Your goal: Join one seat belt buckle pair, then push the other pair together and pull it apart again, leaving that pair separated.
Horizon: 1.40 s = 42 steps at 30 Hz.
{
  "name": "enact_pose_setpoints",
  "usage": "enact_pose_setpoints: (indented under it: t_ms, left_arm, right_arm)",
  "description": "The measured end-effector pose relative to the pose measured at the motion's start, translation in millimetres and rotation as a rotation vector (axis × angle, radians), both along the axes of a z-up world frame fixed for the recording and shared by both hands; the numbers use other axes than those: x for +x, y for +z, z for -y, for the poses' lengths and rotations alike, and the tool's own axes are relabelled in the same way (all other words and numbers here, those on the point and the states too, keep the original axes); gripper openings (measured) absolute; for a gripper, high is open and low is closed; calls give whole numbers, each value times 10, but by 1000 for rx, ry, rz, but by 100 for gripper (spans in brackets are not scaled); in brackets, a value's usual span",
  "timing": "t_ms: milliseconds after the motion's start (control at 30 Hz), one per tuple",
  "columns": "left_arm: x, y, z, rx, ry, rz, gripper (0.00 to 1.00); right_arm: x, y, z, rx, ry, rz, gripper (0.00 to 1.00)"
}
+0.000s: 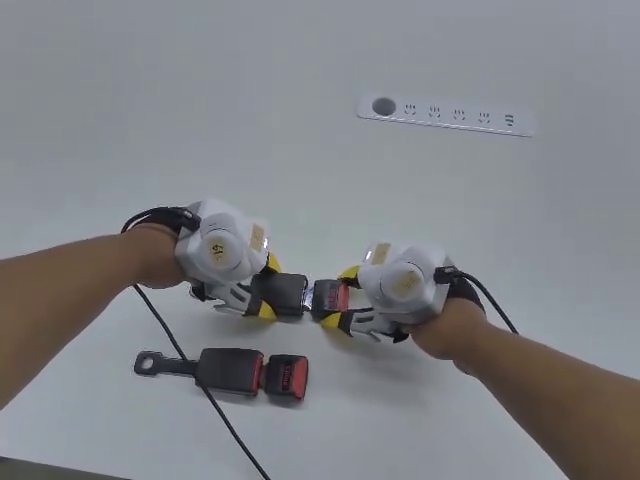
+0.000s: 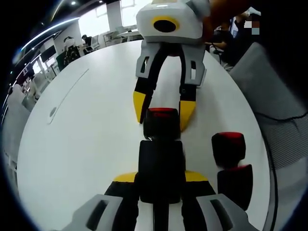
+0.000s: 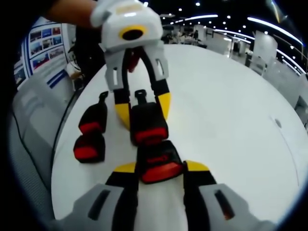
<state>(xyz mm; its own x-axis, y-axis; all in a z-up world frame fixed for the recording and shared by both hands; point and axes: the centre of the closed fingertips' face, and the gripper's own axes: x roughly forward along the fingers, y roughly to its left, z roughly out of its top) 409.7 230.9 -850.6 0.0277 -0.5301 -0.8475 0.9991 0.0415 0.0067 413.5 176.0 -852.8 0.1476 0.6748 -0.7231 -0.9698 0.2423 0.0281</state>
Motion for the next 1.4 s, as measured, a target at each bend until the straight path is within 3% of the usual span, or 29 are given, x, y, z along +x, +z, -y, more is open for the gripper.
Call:
enact_pose_setpoints:
  t_ms: [733,1400]
  left_arm:
    - [-20,13,7,-24,24,-6,35]
    - [-31,34,14,-21,46,-14,36]
  right_arm:
    - [28,-21,282,35,6,9,36]
    - [11,-34,1032,35,-84,8,36]
